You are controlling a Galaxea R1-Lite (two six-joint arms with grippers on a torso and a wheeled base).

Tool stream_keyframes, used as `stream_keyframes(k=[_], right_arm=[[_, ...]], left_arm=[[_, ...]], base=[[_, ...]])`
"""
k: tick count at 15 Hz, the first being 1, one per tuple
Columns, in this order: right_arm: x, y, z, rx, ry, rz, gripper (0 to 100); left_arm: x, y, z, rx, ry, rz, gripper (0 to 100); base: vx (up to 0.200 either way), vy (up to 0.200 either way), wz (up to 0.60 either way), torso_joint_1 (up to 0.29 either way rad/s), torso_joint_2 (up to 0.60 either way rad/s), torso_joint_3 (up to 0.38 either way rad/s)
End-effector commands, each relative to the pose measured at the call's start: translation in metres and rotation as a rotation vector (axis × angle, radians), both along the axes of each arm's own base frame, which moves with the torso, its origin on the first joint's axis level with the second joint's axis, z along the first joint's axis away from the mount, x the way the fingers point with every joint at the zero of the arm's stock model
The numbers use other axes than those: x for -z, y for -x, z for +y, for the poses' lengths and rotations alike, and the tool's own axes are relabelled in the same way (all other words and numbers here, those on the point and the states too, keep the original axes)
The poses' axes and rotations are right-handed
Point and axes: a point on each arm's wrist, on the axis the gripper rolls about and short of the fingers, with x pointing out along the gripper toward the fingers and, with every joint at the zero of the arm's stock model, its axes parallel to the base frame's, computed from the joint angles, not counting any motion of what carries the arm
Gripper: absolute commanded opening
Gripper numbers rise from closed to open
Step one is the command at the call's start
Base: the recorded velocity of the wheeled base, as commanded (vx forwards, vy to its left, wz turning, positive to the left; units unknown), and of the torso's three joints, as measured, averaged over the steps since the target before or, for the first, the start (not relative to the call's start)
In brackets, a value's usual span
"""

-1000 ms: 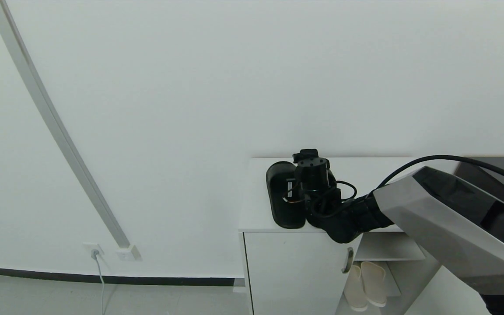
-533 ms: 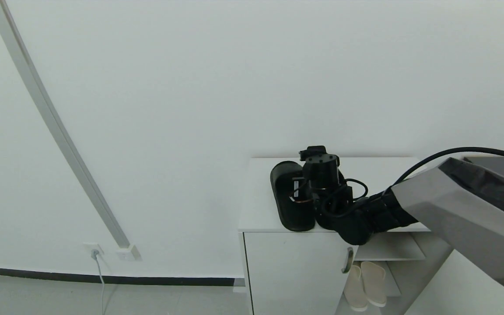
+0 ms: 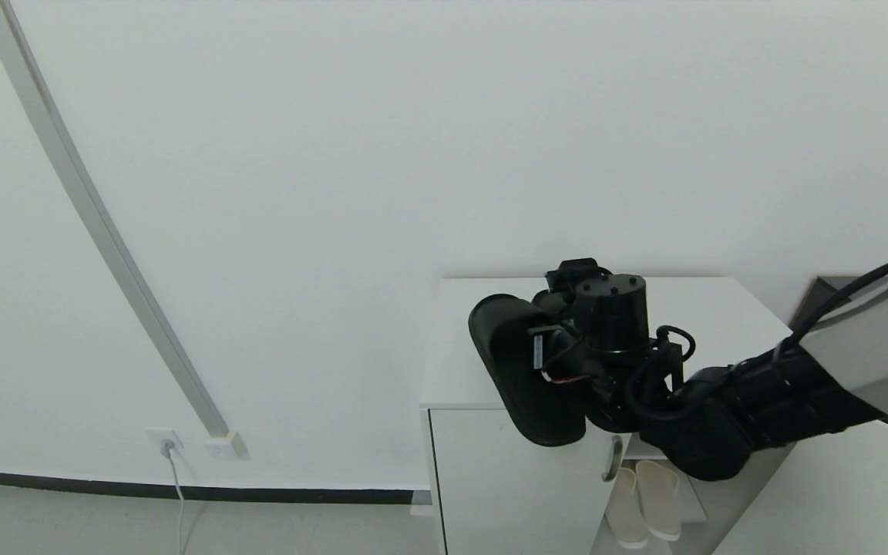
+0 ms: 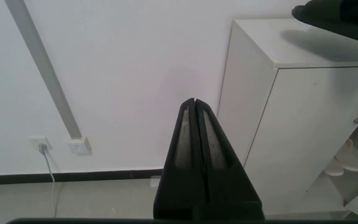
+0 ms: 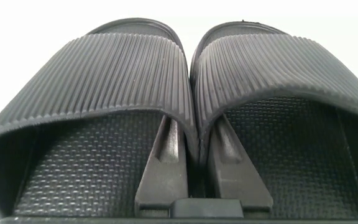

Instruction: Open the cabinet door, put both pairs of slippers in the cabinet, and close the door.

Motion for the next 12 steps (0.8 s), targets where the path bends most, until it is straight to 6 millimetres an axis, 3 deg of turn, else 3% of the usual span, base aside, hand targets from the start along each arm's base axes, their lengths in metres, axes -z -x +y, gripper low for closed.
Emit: stream_keyframes(k=[1, 5, 12], right_arm=[[-0.019, 0.028, -0.016, -0.061, -0.026, -0.014, 0], [-0.024, 0.065, -0.039, -0.166, -0.029, 0.023, 0], [-0.021, 0.069, -0.039, -0.170, -0.019, 0.028, 0]], left_arm=[[0.000, 0.000, 0.000, 0.000, -0.001, 0.001, 0], [0.000, 0.000, 0.000, 0.000, -0.001, 0.001, 0], [0.000, 0.000, 0.000, 0.000, -0.001, 0.001, 0]], base=[[0.000, 0.000, 0.00, 0.000, 0.00, 0.000], [0.000, 0.000, 0.00, 0.000, 0.00, 0.000], [0.000, 0.000, 0.00, 0.000, 0.00, 0.000]])
